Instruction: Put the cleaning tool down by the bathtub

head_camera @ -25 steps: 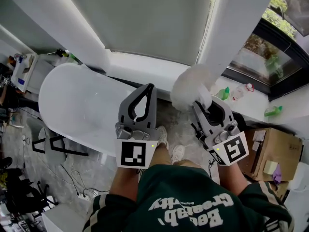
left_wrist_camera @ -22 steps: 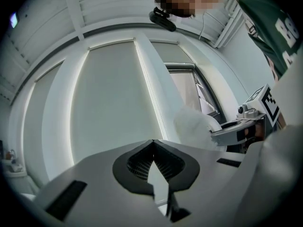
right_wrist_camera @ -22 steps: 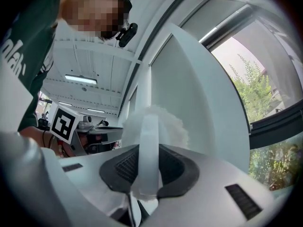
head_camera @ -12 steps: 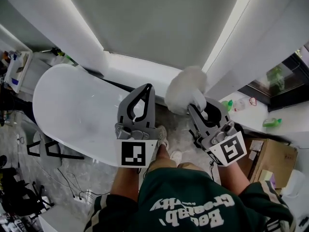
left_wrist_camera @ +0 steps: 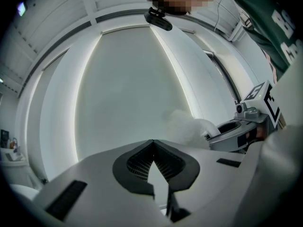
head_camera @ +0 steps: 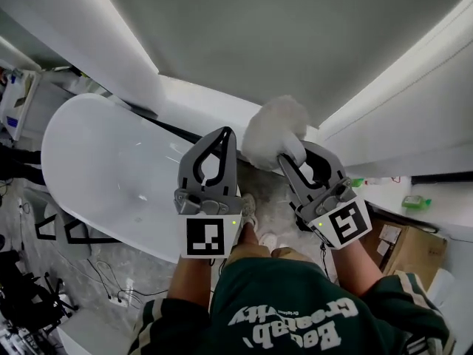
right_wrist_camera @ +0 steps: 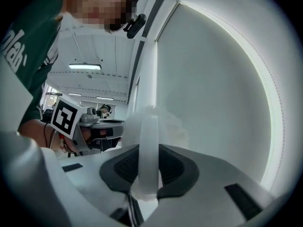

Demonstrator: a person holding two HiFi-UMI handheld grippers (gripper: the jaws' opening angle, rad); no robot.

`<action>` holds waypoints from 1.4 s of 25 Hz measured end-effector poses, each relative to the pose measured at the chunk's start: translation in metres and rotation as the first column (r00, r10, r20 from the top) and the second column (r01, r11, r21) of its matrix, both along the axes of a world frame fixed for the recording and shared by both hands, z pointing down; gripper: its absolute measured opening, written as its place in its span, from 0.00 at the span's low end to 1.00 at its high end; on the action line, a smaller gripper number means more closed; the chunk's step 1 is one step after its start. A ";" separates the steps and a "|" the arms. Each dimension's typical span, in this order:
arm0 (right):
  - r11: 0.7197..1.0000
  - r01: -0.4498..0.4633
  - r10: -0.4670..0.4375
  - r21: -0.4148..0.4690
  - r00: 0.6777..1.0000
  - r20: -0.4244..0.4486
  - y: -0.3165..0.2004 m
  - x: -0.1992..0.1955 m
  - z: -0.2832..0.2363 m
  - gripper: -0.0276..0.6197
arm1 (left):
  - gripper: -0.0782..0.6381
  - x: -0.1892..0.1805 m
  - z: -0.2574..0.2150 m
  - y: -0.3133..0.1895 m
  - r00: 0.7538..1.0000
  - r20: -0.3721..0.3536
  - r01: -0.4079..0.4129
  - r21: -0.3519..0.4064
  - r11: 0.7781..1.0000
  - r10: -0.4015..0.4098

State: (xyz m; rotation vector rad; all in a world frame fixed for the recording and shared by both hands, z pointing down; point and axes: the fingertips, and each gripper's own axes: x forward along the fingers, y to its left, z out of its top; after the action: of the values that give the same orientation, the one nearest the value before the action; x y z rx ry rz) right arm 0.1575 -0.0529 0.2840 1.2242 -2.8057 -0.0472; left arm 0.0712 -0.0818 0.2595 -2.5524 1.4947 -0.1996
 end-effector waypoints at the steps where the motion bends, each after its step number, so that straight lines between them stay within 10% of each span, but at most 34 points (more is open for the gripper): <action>1: 1.000 0.006 -0.006 -0.006 1.000 -0.007 -0.008 -0.007 0.003 0.19 | 0.12 -0.005 0.003 -0.007 1.000 0.004 -0.001 -0.002 1.000 0.001; 35: 0.955 0.079 -0.155 -0.286 0.955 -0.251 -0.162 -0.118 0.161 0.19 | 0.12 -0.104 0.063 -0.139 0.976 -0.124 0.176 -0.046 0.983 -0.180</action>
State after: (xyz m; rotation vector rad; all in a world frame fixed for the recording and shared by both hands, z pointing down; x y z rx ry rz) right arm 0.0393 -0.2145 0.4448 0.9101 -2.5385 0.1501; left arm -0.0329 -0.2204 0.3222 -2.4995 1.7841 -0.0882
